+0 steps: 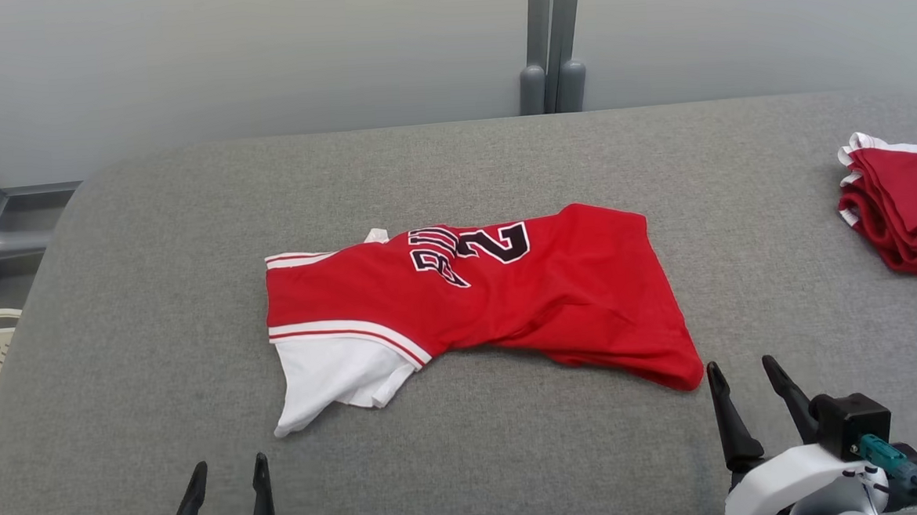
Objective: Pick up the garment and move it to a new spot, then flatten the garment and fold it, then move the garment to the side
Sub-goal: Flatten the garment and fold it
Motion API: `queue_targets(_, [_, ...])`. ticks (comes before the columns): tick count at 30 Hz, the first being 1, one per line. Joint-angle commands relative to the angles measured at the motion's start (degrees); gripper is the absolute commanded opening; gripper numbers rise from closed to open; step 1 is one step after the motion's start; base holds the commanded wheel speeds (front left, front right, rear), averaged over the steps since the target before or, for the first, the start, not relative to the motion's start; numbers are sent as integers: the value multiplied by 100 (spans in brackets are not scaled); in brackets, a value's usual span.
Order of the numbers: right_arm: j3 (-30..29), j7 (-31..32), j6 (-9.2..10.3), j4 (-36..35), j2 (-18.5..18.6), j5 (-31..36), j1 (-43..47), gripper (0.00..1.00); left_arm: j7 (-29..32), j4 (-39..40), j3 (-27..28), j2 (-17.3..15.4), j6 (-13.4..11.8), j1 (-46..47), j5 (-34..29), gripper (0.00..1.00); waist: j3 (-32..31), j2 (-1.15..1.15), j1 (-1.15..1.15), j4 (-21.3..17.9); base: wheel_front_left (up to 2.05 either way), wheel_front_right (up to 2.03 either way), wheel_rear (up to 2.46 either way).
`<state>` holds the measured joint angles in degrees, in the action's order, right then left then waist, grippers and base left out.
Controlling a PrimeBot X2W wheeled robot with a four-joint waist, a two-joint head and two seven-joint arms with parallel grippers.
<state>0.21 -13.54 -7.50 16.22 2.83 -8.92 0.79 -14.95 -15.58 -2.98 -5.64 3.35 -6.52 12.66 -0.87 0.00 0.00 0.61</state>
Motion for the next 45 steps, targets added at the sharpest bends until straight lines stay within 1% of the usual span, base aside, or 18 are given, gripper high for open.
queue_targets(1, [-21,27,3,7,13,13,-102,100,13,-57,-46,-34,63,67,32,100,17,0,0,6,0,0,0])
queue_targets(5, [-111,286,3,32,14,38,-298,100,142,-219,-208,-76,166,301,68,100,120,0,0,-12,0,0,0])
queue_targets(7, [-250,674,2,95,28,137,-626,100,375,-465,-392,-189,275,566,78,100,277,0,0,-39,0,0,0])
queue_targets(12, [-282,1480,3,301,255,196,-1324,100,741,-935,-673,-355,367,1079,182,100,606,0,0,-78,0,0,0])
queue_targets(14, [-247,1781,2,436,327,76,-1571,100,849,-1104,-761,-382,381,1259,269,100,722,0,0,-78,0,0,0])
queue_targets(19, [-127,2226,3,749,542,-76,-2035,100,817,-1306,-919,-427,407,1628,368,100,958,0,0,-51,0,0,0])
queue_targets(22, [0,2308,2,916,631,-156,-2216,100,789,-1419,-982,-439,403,1758,433,100,1034,0,0,-26,0,0,0])
queue_targets(23, [35,2324,2,969,640,-176,-2254,100,783,-1450,-1004,-443,405,1793,454,92,1053,0,0,-24,0,0,0])
queue_targets(24, [59,2325,3,1023,645,-196,-2293,100,764,-1481,-1025,-445,407,1814,469,87,1071,0,0,-24,0,0,0])
queue_targets(28, [156,2286,3,1238,656,-283,-2445,100,688,-1586,-1125,-476,412,1859,542,84,1109,0,0,-6,0,0,0])
queue_targets(30, [207,2265,3,1369,671,-304,-2498,100,663,-1616,-1178,-486,414,1881,565,71,1116,0,0,9,0,0,0])
queue_targets(31, [222,2248,3,1434,675,-328,-2532,100,638,-1627,-1203,-496,414,1893,582,51,1121,0,0,18,0,0,0])
queue_targets(32, [239,2265,2,1511,673,-355,-2570,100,619,-1633,-1227,-503,415,1904,595,41,1123,0,0,29,0,0,0])
queue_targets(33, [255,2295,2,1587,672,-370,-2600,100,615,-1645,-1249,-508,416,1907,610,24,1123,0,0,39,0,0,0])
queue_targets(34, [245,2331,3,1677,679,-379,-2622,100,609,-1656,-1273,-516,415,1907,627,4,1124,0,0,49,0,0,0])
queue_targets(35, [254,2380,3,1762,665,-414,-2646,100,603,-1662,-1300,-521,416,1913,640,0,1127,0,0,58,0,0,0])
queue_targets(39, [359,2542,2,2005,616,-595,-2734,100,592,-1684,-1380,-536,413,1944,688,0,1138,0,0,101,0,0,0])
queue_targets(45, [419,2715,2,2181,600,-723,-2744,100,571,-1716,-1449,-549,413,1965,730,0,1153,0,0,132,0,0,0])
